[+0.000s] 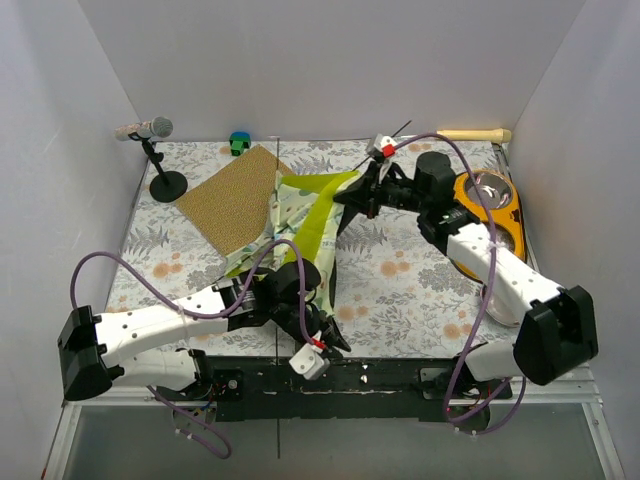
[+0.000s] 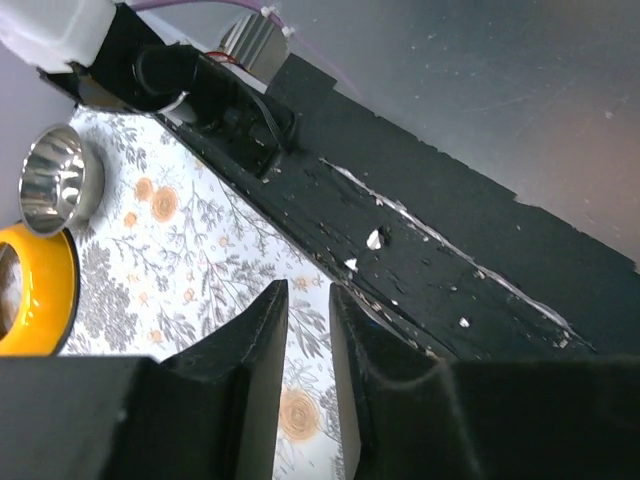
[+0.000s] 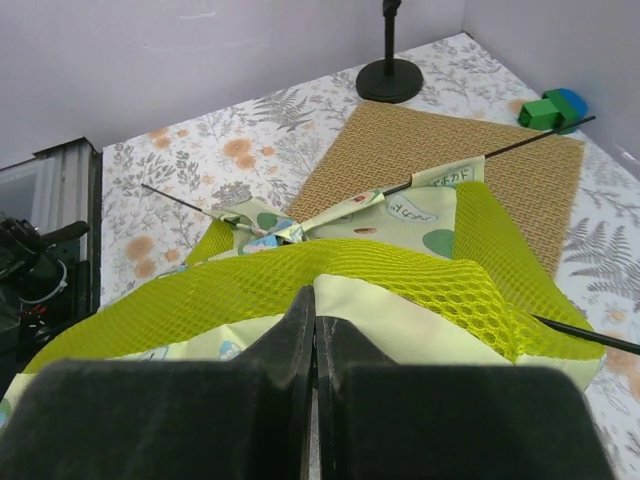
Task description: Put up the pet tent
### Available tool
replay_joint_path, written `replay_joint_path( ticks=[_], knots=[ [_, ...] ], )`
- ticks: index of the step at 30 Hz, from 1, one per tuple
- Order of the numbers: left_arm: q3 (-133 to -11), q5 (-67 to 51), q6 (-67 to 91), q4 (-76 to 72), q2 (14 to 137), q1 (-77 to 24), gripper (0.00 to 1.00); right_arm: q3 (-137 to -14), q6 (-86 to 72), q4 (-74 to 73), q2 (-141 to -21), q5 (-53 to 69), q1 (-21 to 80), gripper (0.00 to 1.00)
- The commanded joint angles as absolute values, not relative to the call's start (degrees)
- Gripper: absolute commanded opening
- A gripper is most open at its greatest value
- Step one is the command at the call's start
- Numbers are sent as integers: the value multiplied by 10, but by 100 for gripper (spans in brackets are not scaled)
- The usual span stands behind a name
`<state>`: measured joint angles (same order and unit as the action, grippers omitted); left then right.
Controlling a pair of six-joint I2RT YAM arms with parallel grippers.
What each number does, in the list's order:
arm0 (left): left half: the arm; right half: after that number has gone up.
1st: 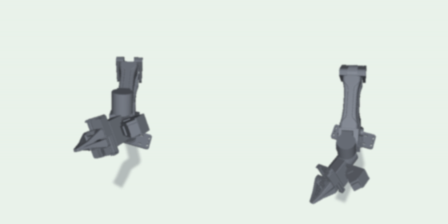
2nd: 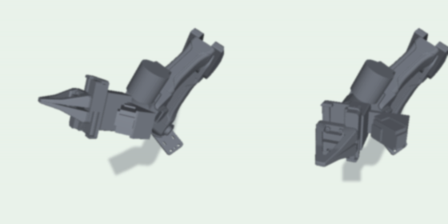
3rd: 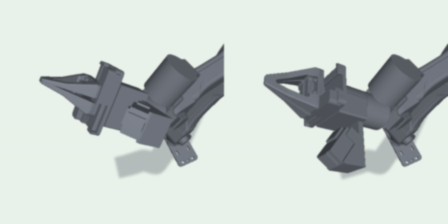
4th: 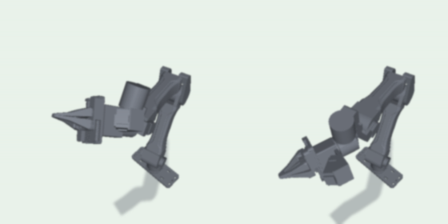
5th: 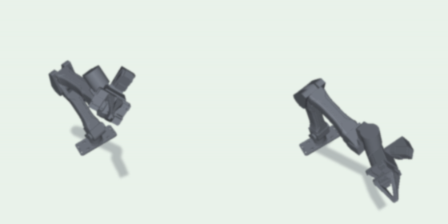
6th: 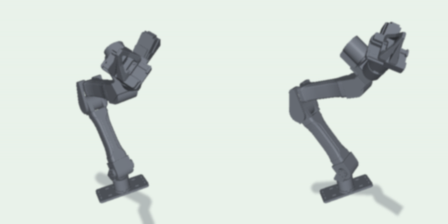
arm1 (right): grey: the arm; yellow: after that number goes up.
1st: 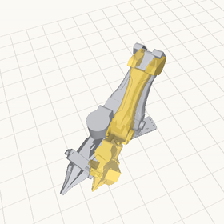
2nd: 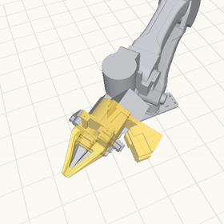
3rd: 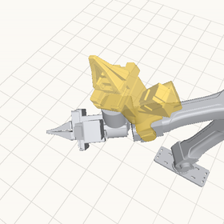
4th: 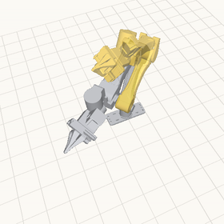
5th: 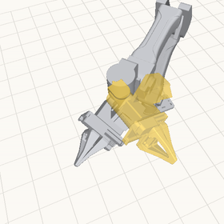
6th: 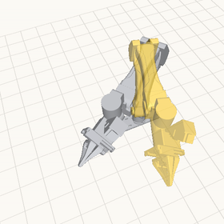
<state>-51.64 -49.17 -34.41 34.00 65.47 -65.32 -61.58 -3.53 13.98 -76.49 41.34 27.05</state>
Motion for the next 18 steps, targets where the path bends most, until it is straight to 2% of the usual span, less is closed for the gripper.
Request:
replay_joint_path(
  ticks=[1, 2, 4, 6, 7, 10, 13, 15, 18],
  knots=[
    [-542, -447, -220, 245, 660, -676, 20, -649, -38, 225, -823, 404, 289, 1],
    [-541, -433, -188, 226, 658, -676, 22, -650, -19, 221, -831, 390, 289, 1],
    [-556, -411, -147, 223, 655, -672, 51, -660, 51, 180, -847, 373, 287, 1],
    [-603, -408, -130, 293, 649, -658, 70, -669, 94, 136, -857, 343, 280, 18],
    [-643, -403, -142, 368, 648, -650, 74, -675, 96, 112, -860, 330, 273, 36],
    [-717, -416, -255, 620, 649, -597, 80, -699, 89, 13, -846, 323, 224, 62],
    [-695, -389, -384, 770, 613, -571, 83, -659, 84, -67, -792, 335, 182, 73],
    [-653, -396, -373, 732, 590, -579, 88, -619, 84, -113, -742, 326, 157, 76],
    [-618, -361, -296, 632, 623, -669, 89, -564, 79, -178, -685, 332, 121, 80]
  ],
)
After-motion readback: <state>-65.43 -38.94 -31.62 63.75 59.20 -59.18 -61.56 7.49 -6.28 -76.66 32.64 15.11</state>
